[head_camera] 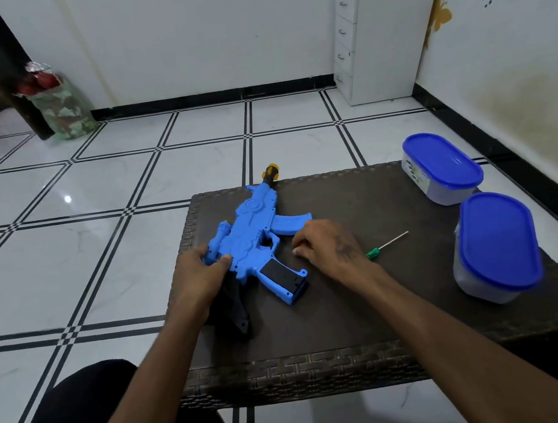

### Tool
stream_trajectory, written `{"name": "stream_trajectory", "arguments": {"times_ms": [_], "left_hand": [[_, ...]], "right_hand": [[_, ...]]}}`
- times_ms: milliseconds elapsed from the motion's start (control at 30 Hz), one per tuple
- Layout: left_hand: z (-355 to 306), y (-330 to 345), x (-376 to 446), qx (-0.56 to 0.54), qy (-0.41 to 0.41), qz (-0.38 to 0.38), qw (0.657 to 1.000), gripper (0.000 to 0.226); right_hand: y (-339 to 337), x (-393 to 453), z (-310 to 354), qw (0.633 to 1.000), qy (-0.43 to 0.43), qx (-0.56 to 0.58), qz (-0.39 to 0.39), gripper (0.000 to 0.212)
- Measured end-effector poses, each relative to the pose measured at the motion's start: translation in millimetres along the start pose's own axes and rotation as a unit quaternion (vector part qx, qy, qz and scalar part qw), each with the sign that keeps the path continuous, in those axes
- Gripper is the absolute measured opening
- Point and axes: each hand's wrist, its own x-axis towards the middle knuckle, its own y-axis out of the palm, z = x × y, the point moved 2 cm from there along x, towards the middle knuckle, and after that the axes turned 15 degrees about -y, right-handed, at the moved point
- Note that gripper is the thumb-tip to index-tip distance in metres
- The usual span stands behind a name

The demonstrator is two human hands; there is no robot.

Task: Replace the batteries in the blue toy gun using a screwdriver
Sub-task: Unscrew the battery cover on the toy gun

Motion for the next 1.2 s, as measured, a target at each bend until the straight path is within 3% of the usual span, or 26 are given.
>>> {"name": "stream_trajectory", "arguments": {"times_ms": [100, 333, 600, 733, 933, 1033, 1133, 1200], "left_hand": [[-2, -1, 0, 0.042, 0.018, -0.026, 0.999, 0.044], [-3, 7, 3, 0.084, 0.033, -0.019, 0.996, 0.032], [-9, 27, 3, 0.129, 0.053, 0.006, 0.99, 0.012], [-15, 42, 2, 0.132, 0.061, 0.031, 0.989, 0.023], [-15, 52, 11, 0.183, 0.072, 0.035, 0.98, 0.049], [-15, 54, 11, 0.211, 0.099, 0.021, 0.972, 0.048], [-15, 58, 7, 0.224, 0.189, -0.008, 0.956, 0.032], [-14, 62, 1, 0.228, 0.229, -0.001, 0.946, 0.04]], "right_hand": [[2, 4, 0, 1.0, -0.008, -0.015, -0.004, 0.012], [-9, -14, -22, 0.994, -0.021, -0.084, 0.07, 0.012], [-42, -28, -62, 0.981, 0.076, -0.135, 0.116, 0.014], [-55, -37, -81, 0.975, 0.137, -0.118, 0.132, 0.014], [-57, -45, -95, 0.973, 0.159, -0.09, 0.141, 0.012], [-58, -47, -95, 0.98, 0.149, -0.07, 0.11, 0.012], [-67, -55, -85, 0.987, 0.159, -0.008, -0.001, 0.016], [-74, -66, -71, 0.981, 0.173, 0.04, -0.08, 0.017]]}}
